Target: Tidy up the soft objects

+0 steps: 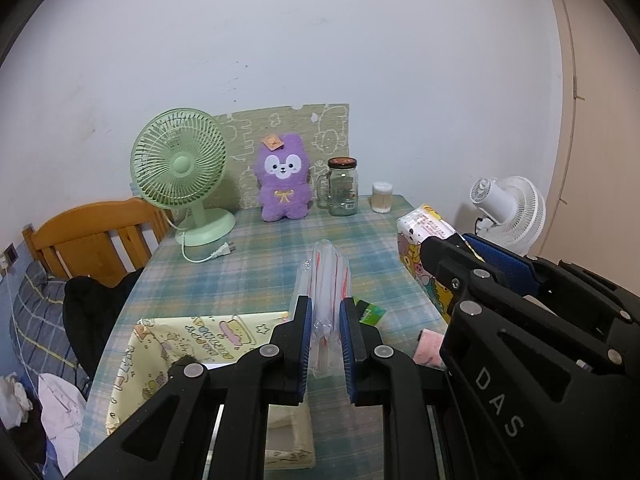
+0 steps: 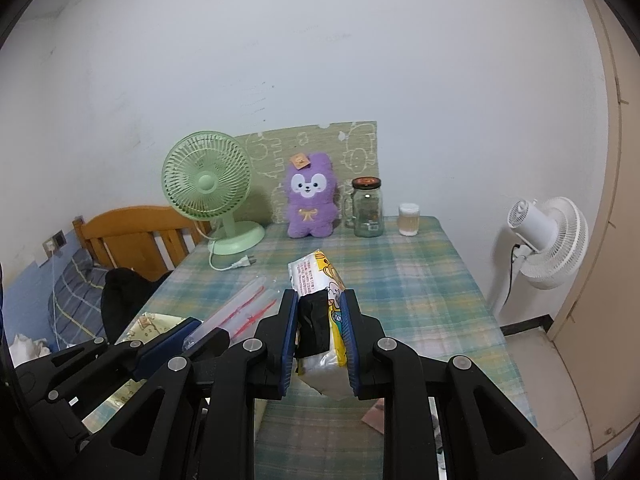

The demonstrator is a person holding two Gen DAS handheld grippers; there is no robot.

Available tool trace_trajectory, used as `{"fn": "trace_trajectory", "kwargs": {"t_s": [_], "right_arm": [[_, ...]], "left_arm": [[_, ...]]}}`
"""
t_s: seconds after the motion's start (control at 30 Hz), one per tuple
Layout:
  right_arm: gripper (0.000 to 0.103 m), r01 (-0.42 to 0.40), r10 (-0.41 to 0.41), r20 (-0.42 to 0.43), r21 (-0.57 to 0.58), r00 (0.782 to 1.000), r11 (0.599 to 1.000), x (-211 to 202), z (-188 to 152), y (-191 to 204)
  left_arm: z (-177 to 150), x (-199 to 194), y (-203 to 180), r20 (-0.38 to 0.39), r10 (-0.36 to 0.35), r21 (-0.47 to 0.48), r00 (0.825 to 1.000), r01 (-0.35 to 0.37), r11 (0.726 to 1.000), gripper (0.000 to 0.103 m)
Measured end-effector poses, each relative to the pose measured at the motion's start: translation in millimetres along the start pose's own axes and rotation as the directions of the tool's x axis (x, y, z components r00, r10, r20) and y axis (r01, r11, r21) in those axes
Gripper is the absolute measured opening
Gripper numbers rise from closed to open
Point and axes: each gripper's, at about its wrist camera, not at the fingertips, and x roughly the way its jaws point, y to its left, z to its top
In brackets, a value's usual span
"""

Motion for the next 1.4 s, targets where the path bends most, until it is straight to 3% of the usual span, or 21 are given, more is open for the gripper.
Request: {"fn": "trace_trajectory", "kwargs": {"t_s": [0.8, 1.4], "right_arm": [[0.025, -0.110, 0.108, -0.062, -0.028, 0.992, 0.994, 44, -11, 65], [0.025, -0.187, 0.177, -0.174, -0.042, 0.969, 0.981, 92, -36, 101]], "left_arm": [[-16, 15, 66, -0.038, 0.065, -0.029, 0.997, -0.066, 0.997, 0.012], [-46, 52, 112, -0.169, 0.071, -0.108, 0.983, -0.090, 0.990, 0.014]]}}
